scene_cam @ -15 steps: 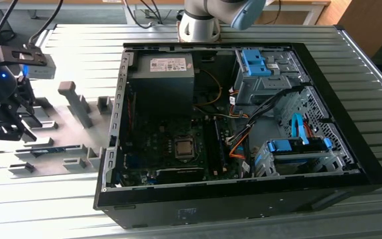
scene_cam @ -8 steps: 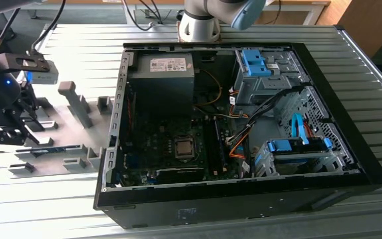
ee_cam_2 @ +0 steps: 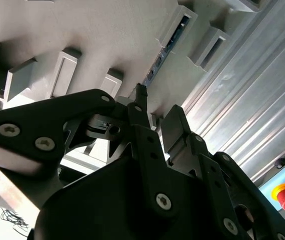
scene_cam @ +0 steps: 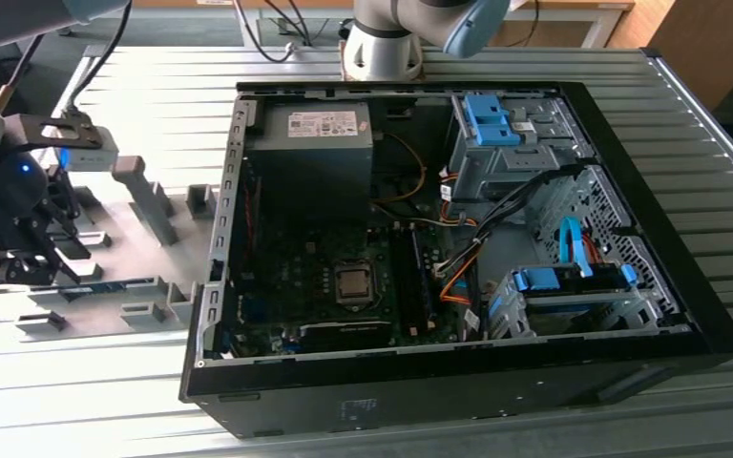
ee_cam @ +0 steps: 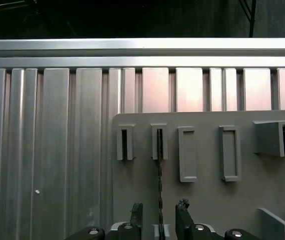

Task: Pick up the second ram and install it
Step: 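Pick up the second ram and move it above second insertion slot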

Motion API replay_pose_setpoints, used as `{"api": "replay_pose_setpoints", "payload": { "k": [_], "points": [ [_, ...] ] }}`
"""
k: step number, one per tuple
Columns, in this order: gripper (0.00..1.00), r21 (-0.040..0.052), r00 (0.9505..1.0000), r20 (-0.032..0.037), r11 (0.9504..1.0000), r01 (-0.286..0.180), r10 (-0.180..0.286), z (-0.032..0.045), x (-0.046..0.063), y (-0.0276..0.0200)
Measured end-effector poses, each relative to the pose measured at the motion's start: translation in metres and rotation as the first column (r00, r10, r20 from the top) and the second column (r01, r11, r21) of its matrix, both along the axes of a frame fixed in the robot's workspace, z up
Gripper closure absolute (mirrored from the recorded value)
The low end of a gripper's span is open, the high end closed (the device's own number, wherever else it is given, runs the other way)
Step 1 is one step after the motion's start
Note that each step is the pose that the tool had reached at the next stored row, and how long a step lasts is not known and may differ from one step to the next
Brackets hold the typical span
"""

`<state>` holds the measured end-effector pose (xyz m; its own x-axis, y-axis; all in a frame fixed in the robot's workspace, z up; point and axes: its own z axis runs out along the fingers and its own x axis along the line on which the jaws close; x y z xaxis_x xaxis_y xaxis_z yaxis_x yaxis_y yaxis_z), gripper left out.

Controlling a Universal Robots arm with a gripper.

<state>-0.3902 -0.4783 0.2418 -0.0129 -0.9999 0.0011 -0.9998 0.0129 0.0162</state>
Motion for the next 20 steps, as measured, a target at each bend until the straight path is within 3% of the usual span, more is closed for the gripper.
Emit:
{"api": "replay_pose_setpoints", "payload": {
  "k": [20],
  "points": [
    [0.61,-0.0004,1.0000,0.0011,1.0000,-0.004,0.004,-0.0046,-0.0006,-0.0004]
  ]
}}
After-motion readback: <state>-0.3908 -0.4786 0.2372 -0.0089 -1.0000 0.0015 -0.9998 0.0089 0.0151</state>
